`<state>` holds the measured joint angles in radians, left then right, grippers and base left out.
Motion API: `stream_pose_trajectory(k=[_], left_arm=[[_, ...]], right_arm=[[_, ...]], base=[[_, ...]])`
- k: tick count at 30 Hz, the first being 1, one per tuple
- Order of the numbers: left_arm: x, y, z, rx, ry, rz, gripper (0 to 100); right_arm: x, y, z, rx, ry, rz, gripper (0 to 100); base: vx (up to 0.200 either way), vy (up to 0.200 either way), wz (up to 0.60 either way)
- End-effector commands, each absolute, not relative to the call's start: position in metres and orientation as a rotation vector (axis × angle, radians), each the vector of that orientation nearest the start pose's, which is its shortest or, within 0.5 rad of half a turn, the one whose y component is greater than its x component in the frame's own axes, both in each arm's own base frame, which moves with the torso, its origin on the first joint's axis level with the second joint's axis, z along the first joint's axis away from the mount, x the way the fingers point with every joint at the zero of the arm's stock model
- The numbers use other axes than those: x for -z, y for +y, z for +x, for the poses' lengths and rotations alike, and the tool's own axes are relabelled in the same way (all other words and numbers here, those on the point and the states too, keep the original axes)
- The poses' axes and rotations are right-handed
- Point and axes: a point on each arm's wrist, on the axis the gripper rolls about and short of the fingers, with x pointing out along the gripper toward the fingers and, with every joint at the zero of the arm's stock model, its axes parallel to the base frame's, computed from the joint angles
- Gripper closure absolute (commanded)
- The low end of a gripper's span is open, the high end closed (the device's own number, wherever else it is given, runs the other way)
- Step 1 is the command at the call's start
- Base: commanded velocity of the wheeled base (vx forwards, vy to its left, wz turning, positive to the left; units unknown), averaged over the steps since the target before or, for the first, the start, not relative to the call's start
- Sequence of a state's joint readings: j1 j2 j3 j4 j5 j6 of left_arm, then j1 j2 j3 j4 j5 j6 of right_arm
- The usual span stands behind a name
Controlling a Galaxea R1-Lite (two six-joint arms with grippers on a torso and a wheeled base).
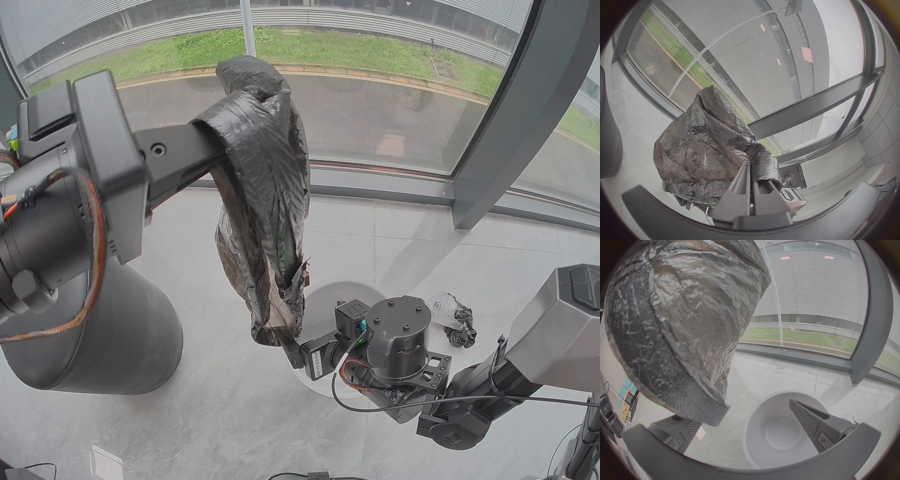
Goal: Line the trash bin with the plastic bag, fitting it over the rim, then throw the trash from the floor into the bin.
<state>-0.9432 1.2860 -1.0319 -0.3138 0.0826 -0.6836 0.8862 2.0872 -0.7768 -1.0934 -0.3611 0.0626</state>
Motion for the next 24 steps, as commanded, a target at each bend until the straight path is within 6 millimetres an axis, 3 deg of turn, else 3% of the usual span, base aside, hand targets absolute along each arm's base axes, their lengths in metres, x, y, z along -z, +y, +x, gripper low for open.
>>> stream_pose_trajectory(k=[1,9,10,24], left_arm=[[-0.325,-0.163,0.121,0.847,0.234,-0.676,100],[-0.325,-0.163,0.120,0.849,0.234,-0.676,100],[-0.325,-0.163,0.120,0.849,0.234,-0.676,100],[-0.315,-0.155,0.114,0.862,0.257,-0.666,100]], right_arm=[[-0.091,0.281,0.239,-0.519,0.184,-0.065,0],[-0.085,0.285,0.242,-0.519,0.182,-0.064,0],[-0.084,0.285,0.242,-0.519,0.176,-0.061,100],[-0.076,0.265,0.224,-0.527,0.182,-0.110,100]], base=[[0.000,0.000,0.00],[0.000,0.000,0.00],[0.000,0.000,0.00],[0.000,0.000,0.00]])
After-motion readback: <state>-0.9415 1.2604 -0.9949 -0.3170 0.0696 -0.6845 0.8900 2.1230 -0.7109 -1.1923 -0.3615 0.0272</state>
